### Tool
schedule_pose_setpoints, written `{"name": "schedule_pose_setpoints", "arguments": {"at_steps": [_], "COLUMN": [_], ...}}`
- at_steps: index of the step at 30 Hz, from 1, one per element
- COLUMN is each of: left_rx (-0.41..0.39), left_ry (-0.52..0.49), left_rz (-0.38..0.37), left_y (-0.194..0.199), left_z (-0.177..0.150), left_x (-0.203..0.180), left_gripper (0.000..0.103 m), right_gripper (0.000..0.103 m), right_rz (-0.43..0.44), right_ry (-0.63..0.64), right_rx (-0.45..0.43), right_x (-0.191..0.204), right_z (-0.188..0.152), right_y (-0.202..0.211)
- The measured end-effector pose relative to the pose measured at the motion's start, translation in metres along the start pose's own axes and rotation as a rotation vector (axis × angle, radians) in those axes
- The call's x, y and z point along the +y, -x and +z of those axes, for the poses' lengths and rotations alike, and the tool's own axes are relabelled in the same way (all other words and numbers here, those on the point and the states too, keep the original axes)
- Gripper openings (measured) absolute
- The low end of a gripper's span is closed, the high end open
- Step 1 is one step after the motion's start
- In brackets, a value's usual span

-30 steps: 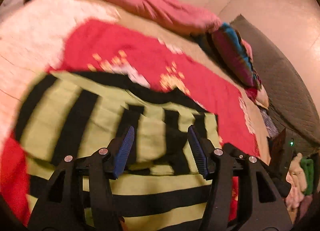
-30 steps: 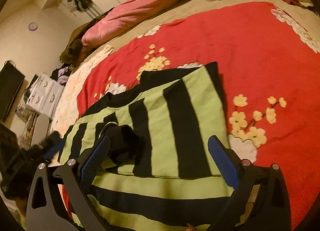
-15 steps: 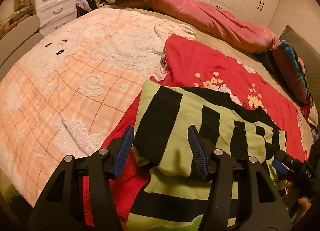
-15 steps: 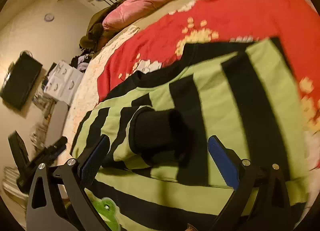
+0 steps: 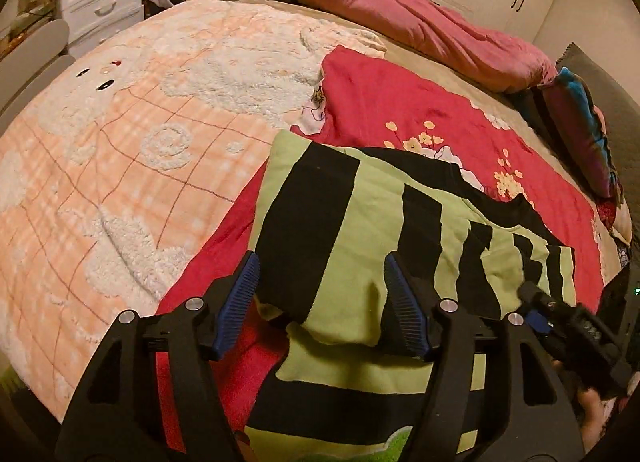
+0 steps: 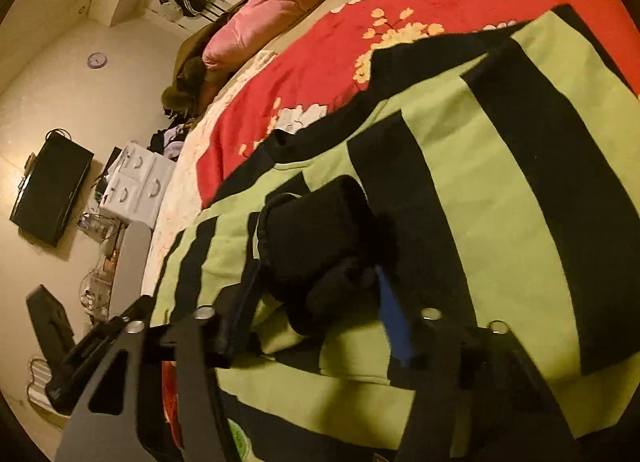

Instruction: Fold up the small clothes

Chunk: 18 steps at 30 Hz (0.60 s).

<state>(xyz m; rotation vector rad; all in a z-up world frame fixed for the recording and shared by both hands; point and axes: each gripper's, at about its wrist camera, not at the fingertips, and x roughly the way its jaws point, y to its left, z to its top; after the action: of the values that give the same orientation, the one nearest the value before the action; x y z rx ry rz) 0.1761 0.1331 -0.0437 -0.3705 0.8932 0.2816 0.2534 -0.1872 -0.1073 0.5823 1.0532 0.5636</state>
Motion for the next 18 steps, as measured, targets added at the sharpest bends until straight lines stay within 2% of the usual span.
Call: {"name": "schedule_pose_setpoints", "arguments": {"at_steps": [4, 8, 12, 13, 15, 17, 18], "left_rx": [0.0, 0.003, 0.01, 0.012, 0.013, 0.015, 0.014], "left_ry": [0.004, 0.002, -0.01, -0.015, -0.023, -0.011, -0.003], "left_rz": [-0.002, -0.004, 0.001, 0.002, 0.009, 0.01, 0.01], "left_y": [0.001, 0.001, 0.0, -0.001, -0.001, -0.001, 0.0], "left_z": [0.0, 0.0, -0.003, -0.003, -0.004, -0.003, -0.002], "left_x": [0.001, 0.0, -0.003, -0.003, -0.003, 0.0, 0.002], "left_gripper": [0.058, 0.059, 0.061, 0.061, 0.061, 0.061, 0.061], "right_gripper": [0.05, 0.067, 0.07, 0.068, 0.046, 0.021, 0.021], "right_rz": [0.006, 0.047, 0.008, -0.018, -0.053, -0.027, -0.029], "right_ry": [0.005, -0.077, -0.044, -0.005, 0.064, 0.106, 0.136], "right_rx": [-0.004, -0.013, -0.009, -0.013, -0.027, -0.019, -0.021], "right_x": [0.002, -0.009, -0.003, 0.002, 0.011, 0.017, 0.023], "right_z": [0.001, 0.003, 0.006, 0.005, 0.002, 0.0, -0.001], "right_y": [0.001, 0.003, -0.006, -0.009, -0.012, -0.013, -0.011]}}
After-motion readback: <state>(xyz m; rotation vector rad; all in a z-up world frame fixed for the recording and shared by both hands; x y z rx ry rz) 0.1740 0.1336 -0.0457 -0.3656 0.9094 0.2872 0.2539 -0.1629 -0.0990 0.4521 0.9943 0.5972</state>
